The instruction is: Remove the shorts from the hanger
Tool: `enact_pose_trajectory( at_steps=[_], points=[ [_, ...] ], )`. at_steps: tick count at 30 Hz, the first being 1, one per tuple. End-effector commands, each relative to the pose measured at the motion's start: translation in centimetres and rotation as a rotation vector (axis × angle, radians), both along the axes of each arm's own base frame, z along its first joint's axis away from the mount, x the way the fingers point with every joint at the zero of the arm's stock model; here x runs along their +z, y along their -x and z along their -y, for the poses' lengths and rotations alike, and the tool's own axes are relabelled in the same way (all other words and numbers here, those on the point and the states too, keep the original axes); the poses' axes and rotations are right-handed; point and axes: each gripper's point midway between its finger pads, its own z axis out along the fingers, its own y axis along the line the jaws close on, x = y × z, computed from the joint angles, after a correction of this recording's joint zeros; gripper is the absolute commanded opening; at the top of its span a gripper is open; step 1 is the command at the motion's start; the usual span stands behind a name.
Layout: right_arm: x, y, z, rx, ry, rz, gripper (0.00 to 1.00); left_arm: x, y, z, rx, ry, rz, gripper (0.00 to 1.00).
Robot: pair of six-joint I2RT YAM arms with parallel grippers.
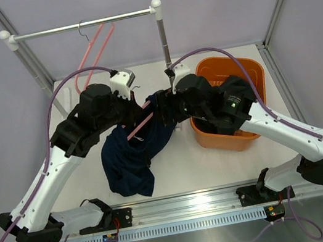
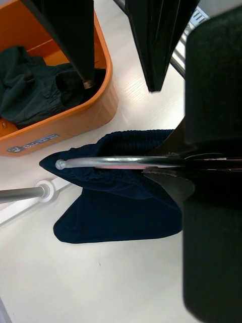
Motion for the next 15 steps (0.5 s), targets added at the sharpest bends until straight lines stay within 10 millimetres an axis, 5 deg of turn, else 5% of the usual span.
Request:
enact_pose_trajectory(
  at_steps=[1, 10, 15],
  points=[
    [0.7, -1.1, -0.9, -0.077, -0.013, 0.02, 0.81, 5.1, 1.0, 0.9, -0.047, 0.154, 0.133, 0.0],
    [-1.4, -2.2, -3.3, -0.114, 0.028, -0.001, 0.75, 4.5, 2.9, 0.4, -0.084, 0.15, 0.122, 0.0],
    [-1.0, -3.1, -3.9, -0.144, 0.023, 0.016, 0.69, 4.3, 3.6, 0.0, -0.093, 0.144, 0.117, 0.0]
  ],
)
